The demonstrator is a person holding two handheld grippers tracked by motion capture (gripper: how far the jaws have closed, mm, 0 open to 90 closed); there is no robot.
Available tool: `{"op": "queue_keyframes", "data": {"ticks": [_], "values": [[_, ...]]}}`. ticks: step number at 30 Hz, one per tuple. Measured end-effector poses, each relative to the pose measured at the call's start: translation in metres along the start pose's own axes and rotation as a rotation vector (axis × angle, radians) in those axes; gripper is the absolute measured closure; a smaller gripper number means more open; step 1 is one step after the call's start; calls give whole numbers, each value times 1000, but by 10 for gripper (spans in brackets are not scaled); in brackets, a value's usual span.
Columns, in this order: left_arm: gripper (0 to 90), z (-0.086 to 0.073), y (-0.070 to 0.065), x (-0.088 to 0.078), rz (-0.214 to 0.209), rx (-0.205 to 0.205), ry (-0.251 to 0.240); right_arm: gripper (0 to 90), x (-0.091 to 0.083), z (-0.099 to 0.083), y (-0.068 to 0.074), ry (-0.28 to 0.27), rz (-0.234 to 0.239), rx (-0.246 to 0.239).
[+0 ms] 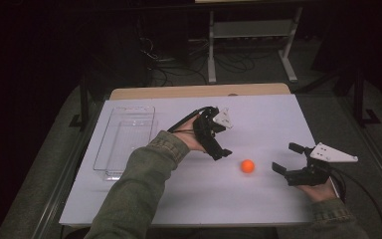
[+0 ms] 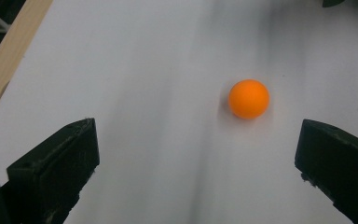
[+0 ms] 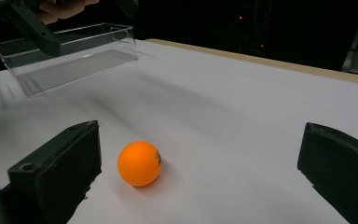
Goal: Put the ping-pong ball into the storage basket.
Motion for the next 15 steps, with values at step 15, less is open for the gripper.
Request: {"op": "queue_keyframes", "data": {"ticks": [15], "values": [[0,4,0,18,-29,10,15,0,0,-1,0,5,2,3]]}}
Point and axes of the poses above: each handheld gripper's, and its own axes: x roughly forward along the jaws, z roughly out of its top, y roughly to its left, the point moved 5 cm from there along x, roughly forward along the jaws, and after that the axes turned 2 degrees about y, right-handed, at the moved point
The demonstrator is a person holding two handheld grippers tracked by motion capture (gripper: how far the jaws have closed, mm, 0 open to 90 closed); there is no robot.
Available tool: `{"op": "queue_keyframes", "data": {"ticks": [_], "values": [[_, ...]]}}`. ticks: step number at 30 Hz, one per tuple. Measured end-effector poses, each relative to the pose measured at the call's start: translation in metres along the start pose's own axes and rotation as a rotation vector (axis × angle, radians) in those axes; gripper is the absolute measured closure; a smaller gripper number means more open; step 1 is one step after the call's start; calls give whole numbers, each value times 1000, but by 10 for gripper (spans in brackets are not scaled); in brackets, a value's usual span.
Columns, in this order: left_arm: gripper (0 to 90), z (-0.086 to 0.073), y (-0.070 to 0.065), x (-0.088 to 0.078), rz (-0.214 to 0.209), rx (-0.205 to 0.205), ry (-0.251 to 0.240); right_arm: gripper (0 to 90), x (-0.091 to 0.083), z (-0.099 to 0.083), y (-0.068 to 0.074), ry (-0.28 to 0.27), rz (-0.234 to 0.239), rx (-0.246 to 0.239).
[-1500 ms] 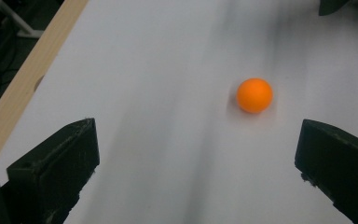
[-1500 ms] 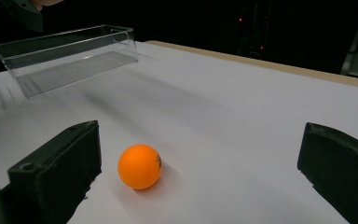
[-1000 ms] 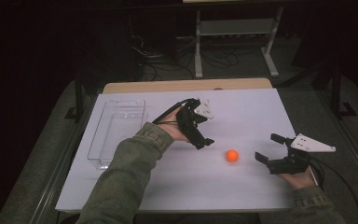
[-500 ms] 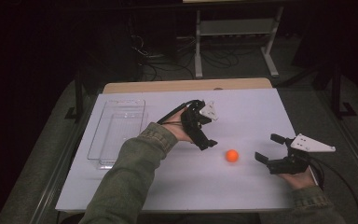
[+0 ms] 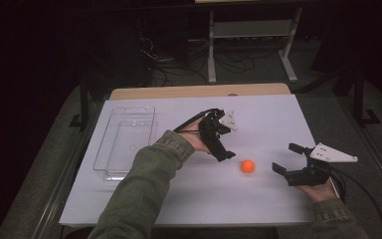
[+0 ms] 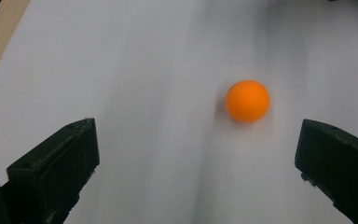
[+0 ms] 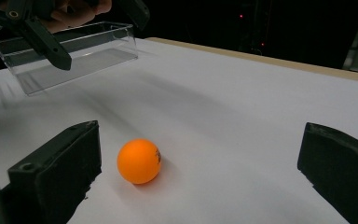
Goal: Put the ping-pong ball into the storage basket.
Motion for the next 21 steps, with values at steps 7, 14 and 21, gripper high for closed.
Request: {"op": "queue_keyframes", "data": {"ticks": [7,14,21], "values": [[0,2,-1,8,-7,21,13,0,0,0,0,0,0,0],[0,3,-2,15,-26,26,15,0,0,-1,-1,3,-2,-5],[0,3,-5,24,-34,38,27,0,0,-1,0,3,-1,-3]]}}
Point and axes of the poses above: each handheld gripper's, and its own axes: x roughly forward along the jaws, z roughly out of its top, y roughly to its left, the point moved 5 cm from there along x, roughly forward along the jaws, and after that the axes turned 2 degrees about y, right-handed, at the moved point
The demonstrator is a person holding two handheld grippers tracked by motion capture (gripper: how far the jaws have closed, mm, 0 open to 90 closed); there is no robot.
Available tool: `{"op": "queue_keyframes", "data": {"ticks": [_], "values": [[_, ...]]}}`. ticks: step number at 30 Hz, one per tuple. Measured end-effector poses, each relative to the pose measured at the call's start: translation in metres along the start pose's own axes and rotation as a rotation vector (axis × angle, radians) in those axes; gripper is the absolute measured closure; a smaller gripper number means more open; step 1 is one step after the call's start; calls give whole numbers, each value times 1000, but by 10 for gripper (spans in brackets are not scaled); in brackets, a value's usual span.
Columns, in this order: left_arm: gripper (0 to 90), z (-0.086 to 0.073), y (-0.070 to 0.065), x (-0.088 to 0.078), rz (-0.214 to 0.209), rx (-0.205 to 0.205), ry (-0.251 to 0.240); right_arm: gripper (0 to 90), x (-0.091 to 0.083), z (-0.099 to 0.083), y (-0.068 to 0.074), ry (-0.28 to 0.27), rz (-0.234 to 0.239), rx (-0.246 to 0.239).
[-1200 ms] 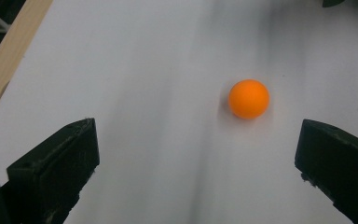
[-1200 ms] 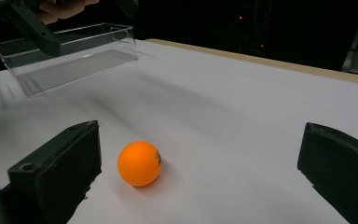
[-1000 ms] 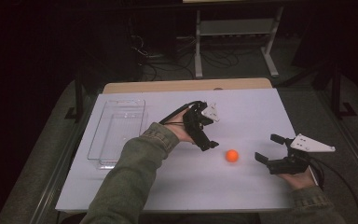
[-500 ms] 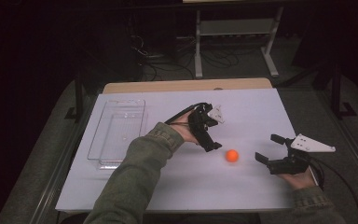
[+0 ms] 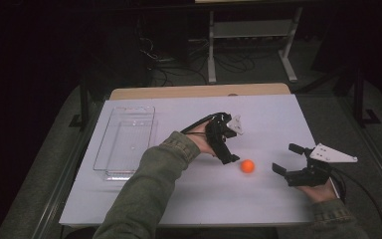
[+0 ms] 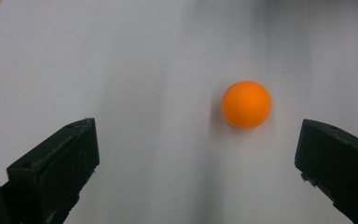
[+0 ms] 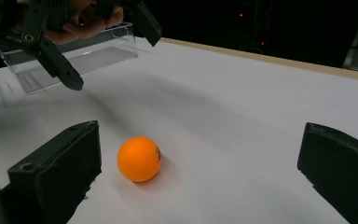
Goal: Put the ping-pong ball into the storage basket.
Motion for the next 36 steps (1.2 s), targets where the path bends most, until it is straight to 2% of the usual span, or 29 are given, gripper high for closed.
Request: {"op": "queue_keyframes", "data": {"ticks": [10,36], "values": [[0,4,-6,9,-12,21,10,0,0,0,0,-1,-2,0],[0,5,-13,30,-48,32,20,0,-1,-1,1,3,0,4]]}}
Point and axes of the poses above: each handheld gripper's, and its own axes: x roughly forward along the jaws, z roughly out of its top, y roughly to its left, the point moved 5 cm from there along x, roughly forward along the jaws, and after that the axes turned 2 degrees about y, right-handed, at the moved point
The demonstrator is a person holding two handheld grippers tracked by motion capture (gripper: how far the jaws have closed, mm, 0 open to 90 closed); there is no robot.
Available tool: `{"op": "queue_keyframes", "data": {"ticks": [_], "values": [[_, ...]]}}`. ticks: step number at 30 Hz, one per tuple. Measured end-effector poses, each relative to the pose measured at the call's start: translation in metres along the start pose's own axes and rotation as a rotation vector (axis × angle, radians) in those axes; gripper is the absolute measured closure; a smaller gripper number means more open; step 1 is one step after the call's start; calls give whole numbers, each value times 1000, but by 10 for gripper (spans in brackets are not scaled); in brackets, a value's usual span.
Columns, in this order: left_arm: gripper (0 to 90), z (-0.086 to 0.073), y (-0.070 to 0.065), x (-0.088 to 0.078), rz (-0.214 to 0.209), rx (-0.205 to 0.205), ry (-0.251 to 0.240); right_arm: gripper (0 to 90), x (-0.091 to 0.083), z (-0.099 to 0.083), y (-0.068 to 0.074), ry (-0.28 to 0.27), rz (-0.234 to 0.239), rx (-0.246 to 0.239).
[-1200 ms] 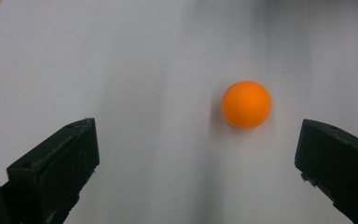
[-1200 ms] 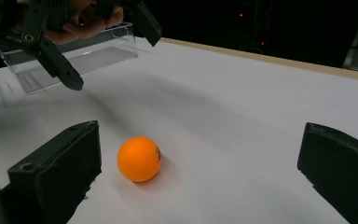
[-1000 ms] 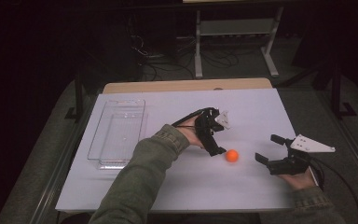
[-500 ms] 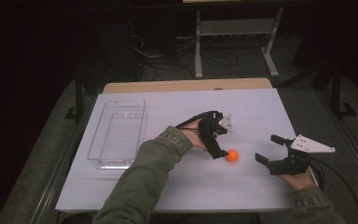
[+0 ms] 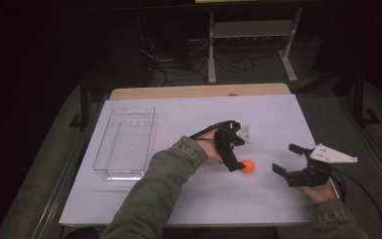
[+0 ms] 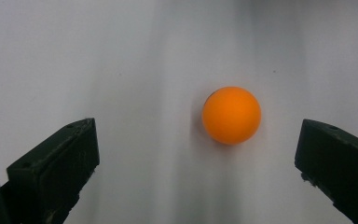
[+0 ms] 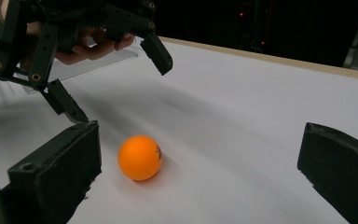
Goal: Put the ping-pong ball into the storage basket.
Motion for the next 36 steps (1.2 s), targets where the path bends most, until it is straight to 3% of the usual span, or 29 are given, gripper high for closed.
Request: {"op": "queue_keyframes", "data": {"ticks": [25,36], "values": [[0,2,-5,24,-36,13,24,0,0,0,0,-1,3,-2],[0,3,-5,29,-49,8,11,0,0,0,0,0,4,-2]]}}
Point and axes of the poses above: each handheld gripper's, and its own axes: x roughly forward along the jaws, z roughly out of its top, y roughly to its left, the point moved 5 cm from there along x, roughly forward along the jaws, and after that the axes turned 2 degrees about y, right-handed, at the moved point
